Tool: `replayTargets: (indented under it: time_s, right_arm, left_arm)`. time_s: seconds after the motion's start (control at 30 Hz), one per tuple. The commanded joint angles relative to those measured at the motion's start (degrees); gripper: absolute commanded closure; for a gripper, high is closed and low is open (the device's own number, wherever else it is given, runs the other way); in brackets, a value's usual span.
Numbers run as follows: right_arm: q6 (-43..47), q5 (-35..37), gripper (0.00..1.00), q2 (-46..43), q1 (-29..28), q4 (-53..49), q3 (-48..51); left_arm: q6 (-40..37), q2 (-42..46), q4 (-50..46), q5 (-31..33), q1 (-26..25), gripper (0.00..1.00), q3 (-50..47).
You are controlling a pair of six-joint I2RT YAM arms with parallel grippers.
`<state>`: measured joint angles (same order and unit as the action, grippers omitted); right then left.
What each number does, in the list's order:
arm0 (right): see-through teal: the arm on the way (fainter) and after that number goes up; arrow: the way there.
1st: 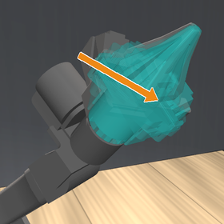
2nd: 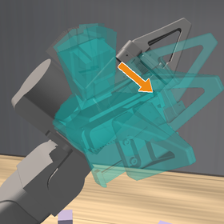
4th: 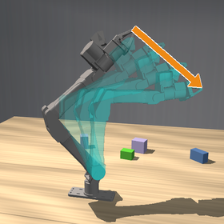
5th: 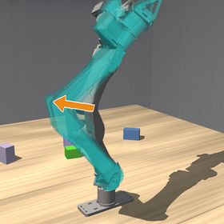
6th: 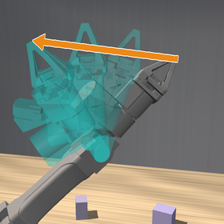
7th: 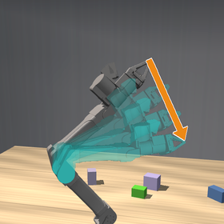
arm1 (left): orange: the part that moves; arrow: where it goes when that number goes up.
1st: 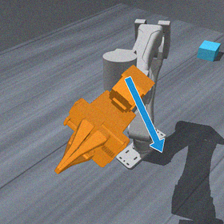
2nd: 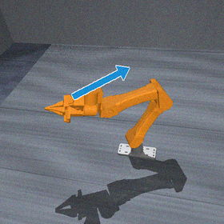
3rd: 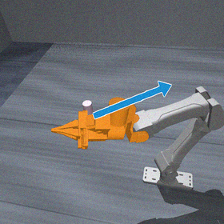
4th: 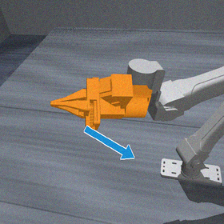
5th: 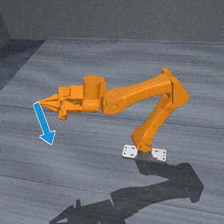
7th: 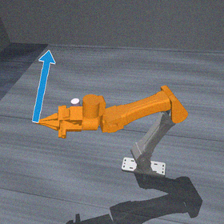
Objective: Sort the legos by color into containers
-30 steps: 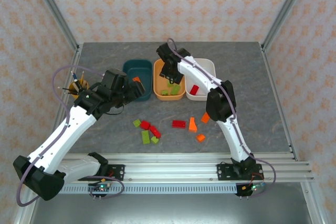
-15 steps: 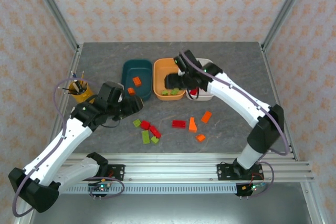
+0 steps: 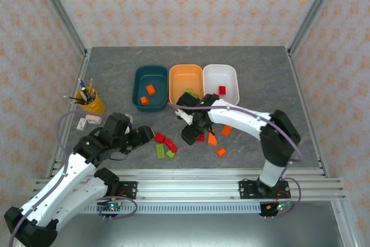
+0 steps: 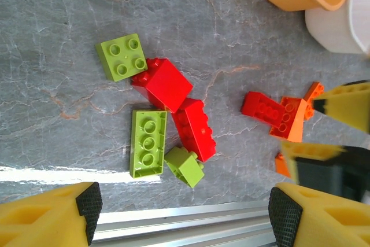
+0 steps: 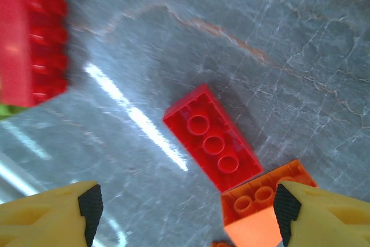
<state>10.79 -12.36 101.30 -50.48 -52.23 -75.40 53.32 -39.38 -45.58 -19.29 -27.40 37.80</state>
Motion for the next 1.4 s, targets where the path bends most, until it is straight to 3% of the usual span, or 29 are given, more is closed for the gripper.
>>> replayTargets:
  time_s: [0.0, 0.23, 0.67, 0.87, 1.13, 1.37]
  right_arm:
    - [2.49, 6.58, 0.20, 3.38, -0.05, -1.69, -2.30]
    - [1.58, 7.82, 0.22, 9.70, -0.32, -1.45, -5.13]
    - [-2.66, 5.53, 0.55, 12.88, 0.12, 0.62, -4.17]
    - [-5.91, 6.89, 0.66, 7.14, 1.00, 2.88, -3.28]
    - [-16.14, 6.63, 0.68, -4.24, 14.88, 4.74, -6.41]
    - [-25.31, 4.35, 0.68, 2.42, 27.10, 6.81, -14.10]
  left_arm:
    - [1.83, 0.75, 0.53, 1.35, -0.63, 0.21, 0.39]
    - [2.29, 2.67, -1.20, 2.15, -0.71, 0.21, 1.22]
    - [2.42, 3.61, -1.71, 2.39, -0.78, 0.21, 1.57]
    - [1.56, 1.82, -0.79, 2.19, -0.80, 0.21, 2.99]
    - [-1.11, -7.46, 3.78, 2.97, -2.15, 0.21, 10.48]
    - [-3.61, -19.06, 8.64, 4.09, -3.54, 0.21, 17.88]
